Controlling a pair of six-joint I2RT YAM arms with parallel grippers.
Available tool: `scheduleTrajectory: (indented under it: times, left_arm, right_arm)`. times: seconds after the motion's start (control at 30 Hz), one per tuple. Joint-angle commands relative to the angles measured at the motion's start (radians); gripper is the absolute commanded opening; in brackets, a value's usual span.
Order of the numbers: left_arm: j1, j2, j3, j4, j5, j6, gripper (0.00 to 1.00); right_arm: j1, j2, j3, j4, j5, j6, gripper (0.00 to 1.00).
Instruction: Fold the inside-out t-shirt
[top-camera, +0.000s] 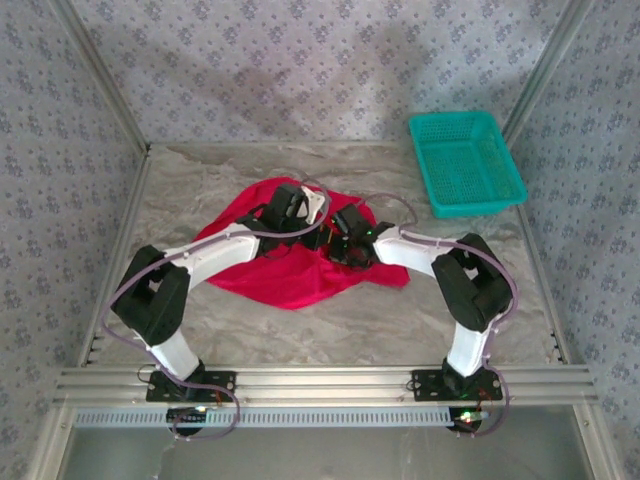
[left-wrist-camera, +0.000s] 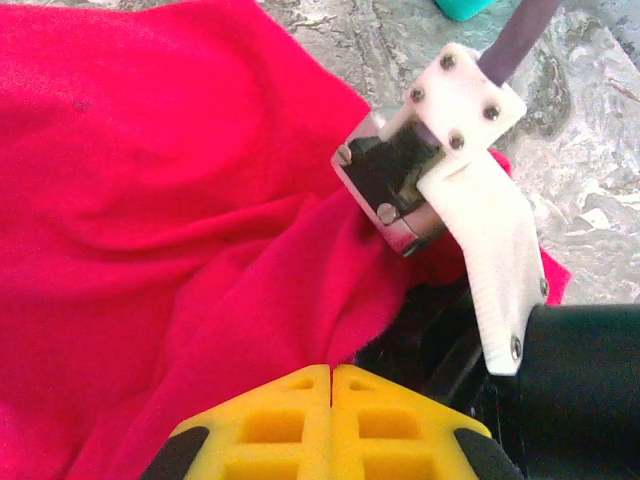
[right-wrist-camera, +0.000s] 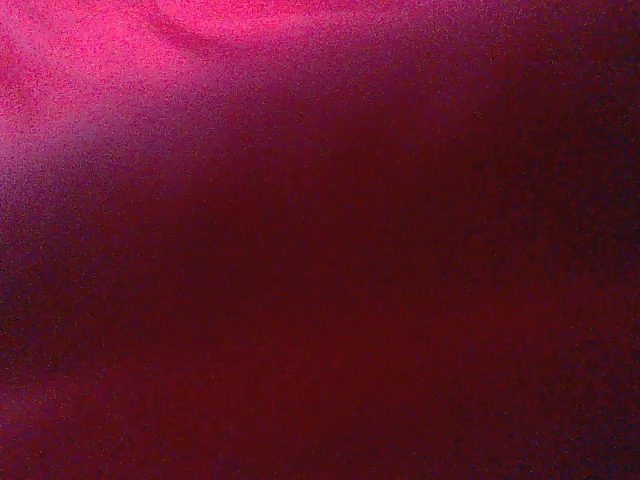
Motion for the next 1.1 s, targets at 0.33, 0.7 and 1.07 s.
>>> scheduleTrajectory:
  times: [0.33, 0.7, 1.07]
  left_arm:
    - [0.227, 0.077, 0.132, 0.036, 0.065, -0.054, 0.0]
    - [0.231, 0.144, 0.164, 0.039, 0.124, -0.117, 0.0]
    - [0.222, 0.122, 0.107, 0.054, 0.116, -0.117, 0.0]
  right_arm:
    - [-0.083, -0.317, 0.163, -0.14, -0.124, -0.251, 0.0]
    - [-0.112, -0.404, 0.012, -0.076, -0.162, -0.255, 0.0]
    - [0.019, -0.033, 0.241, -0.107, 0.036, -0.23, 0.37]
